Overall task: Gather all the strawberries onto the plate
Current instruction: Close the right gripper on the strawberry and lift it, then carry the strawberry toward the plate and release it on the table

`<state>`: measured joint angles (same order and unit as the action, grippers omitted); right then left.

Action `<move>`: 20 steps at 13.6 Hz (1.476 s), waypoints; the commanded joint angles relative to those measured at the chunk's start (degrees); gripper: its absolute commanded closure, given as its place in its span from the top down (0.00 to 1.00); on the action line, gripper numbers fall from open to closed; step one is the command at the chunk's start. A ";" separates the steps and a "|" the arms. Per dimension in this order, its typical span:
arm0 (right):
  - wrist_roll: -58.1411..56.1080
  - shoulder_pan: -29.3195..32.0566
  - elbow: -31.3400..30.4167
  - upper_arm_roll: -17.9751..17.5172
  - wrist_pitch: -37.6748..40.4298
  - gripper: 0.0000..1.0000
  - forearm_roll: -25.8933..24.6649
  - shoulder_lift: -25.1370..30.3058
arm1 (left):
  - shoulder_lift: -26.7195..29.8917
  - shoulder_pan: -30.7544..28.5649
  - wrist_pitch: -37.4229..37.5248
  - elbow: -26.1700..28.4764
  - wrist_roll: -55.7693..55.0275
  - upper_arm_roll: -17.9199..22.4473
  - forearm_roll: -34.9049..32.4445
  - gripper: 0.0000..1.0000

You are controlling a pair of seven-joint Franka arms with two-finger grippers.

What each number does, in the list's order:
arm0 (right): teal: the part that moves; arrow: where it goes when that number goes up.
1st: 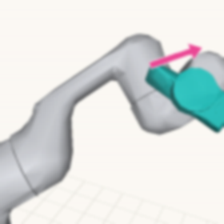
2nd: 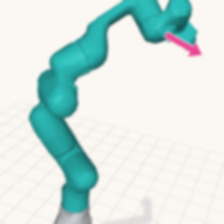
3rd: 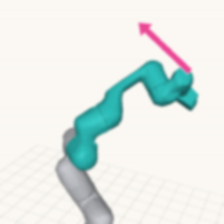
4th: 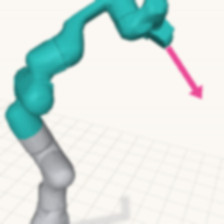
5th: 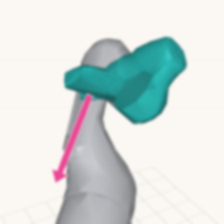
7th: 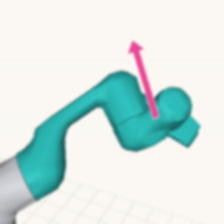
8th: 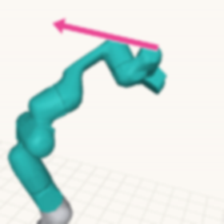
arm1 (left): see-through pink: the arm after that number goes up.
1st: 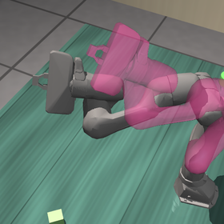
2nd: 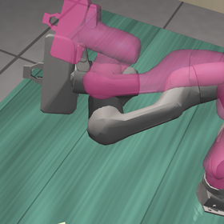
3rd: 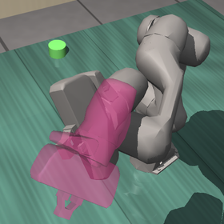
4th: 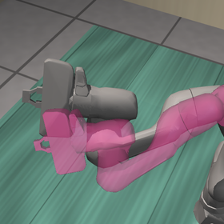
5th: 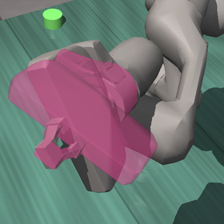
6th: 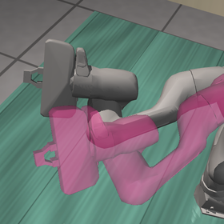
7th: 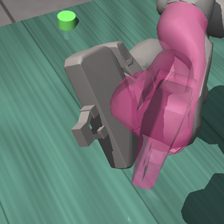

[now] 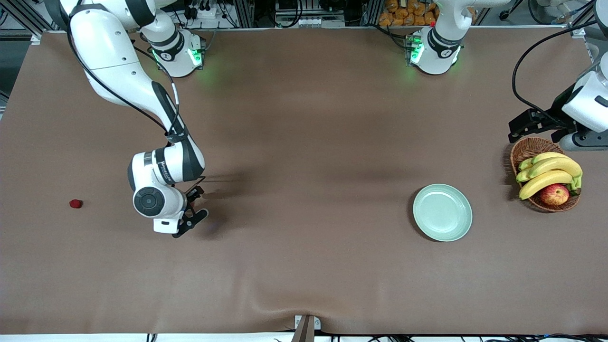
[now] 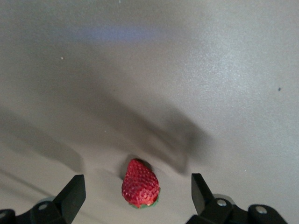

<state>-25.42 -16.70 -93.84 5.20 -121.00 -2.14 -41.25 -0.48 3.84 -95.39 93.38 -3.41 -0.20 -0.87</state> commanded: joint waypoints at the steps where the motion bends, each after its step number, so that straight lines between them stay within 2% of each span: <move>1: -0.51 0.26 -1.09 -0.10 -0.90 1.00 0.11 0.99 | 0.13 -0.24 -0.49 0.49 0.60 -0.32 0.34 1.00; 2: -0.68 0.18 -1.09 -0.10 -0.82 0.91 0.11 0.99 | 0.13 -0.24 -0.58 0.32 0.60 -0.33 0.34 1.00; 3: -0.86 0.17 -1.17 -0.10 -0.82 0.60 0.11 0.99 | 0.22 -0.33 -0.58 0.31 0.60 -0.33 0.34 1.00; 4: -0.86 0.26 -1.17 -0.10 -0.82 0.21 0.11 0.99 | 0.22 -0.33 -0.58 0.31 0.60 -0.33 0.34 1.00; 5: -0.86 0.26 -1.17 -0.10 -0.82 0.00 0.11 0.99 | 0.13 -0.24 -1.02 0.31 0.60 -0.33 0.34 1.00; 11: -1.04 0.09 -0.74 -0.10 -0.47 0.00 0.11 1.78 | 0.13 -0.15 -1.72 0.49 0.43 -0.41 0.43 1.00; 14: -1.04 -0.96 2.77 -0.19 -1.86 0.00 0.20 2.05 | 0.31 -0.15 -1.64 0.49 0.42 -0.50 0.52 1.00; 18: -0.68 -1.76 11.12 -5.71 -3.09 0.00 0.12 1.17 | 0.22 -0.15 -1.72 0.49 0.34 -0.50 0.52 1.00; 20: 0.71 -3.24 14.11 -8.79 -8.87 0.00 0.20 -1.10 | 0.13 -0.06 -1.72 0.49 0.34 -0.41 0.52 1.00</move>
<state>-25.28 -18.82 -83.05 -1.26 -126.08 -2.08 -40.00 -0.54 3.87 -96.58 93.71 -3.41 -0.50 -0.87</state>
